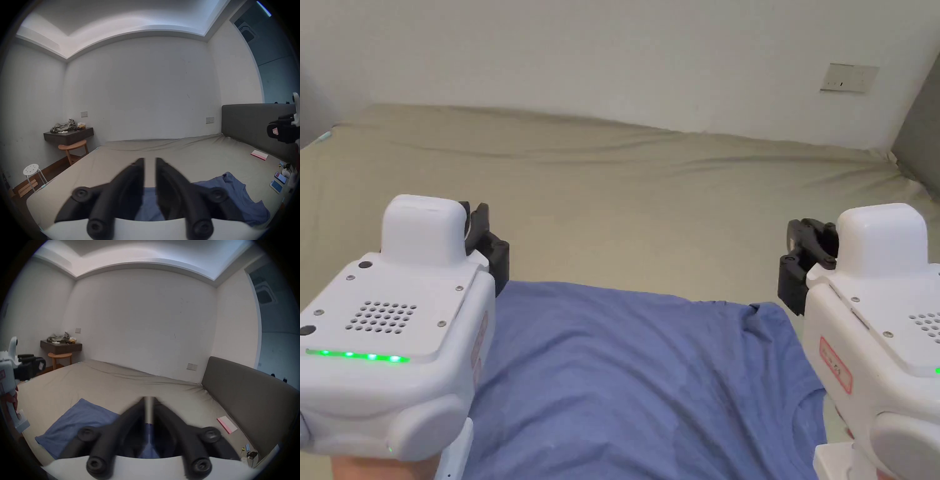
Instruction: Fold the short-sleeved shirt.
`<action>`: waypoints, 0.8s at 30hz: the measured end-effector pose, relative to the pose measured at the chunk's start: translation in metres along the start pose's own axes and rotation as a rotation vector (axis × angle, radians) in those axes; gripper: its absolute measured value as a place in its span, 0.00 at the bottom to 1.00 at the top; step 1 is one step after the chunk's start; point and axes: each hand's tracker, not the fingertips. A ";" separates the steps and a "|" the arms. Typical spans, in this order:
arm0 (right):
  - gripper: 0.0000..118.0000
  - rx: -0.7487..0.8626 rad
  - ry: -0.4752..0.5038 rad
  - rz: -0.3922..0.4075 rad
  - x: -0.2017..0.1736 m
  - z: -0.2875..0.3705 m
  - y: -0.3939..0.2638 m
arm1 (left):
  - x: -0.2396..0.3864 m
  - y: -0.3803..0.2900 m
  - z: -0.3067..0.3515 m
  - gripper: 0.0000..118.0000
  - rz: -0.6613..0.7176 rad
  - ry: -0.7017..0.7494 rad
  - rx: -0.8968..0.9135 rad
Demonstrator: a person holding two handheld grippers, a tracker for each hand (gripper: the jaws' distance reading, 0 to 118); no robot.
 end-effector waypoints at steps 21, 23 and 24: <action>0.01 -0.317 -0.007 -0.001 0.038 -0.130 -0.118 | -0.066 -0.198 -0.259 0.74 0.038 0.016 -0.684; 0.01 -0.358 -0.008 0.011 0.044 -0.142 -0.129 | -0.076 -0.208 -0.292 0.85 0.014 0.059 -0.725; 0.01 -0.367 -0.008 0.017 0.046 -0.146 -0.133 | -0.080 -0.213 -0.304 0.95 0.033 0.060 -0.735</action>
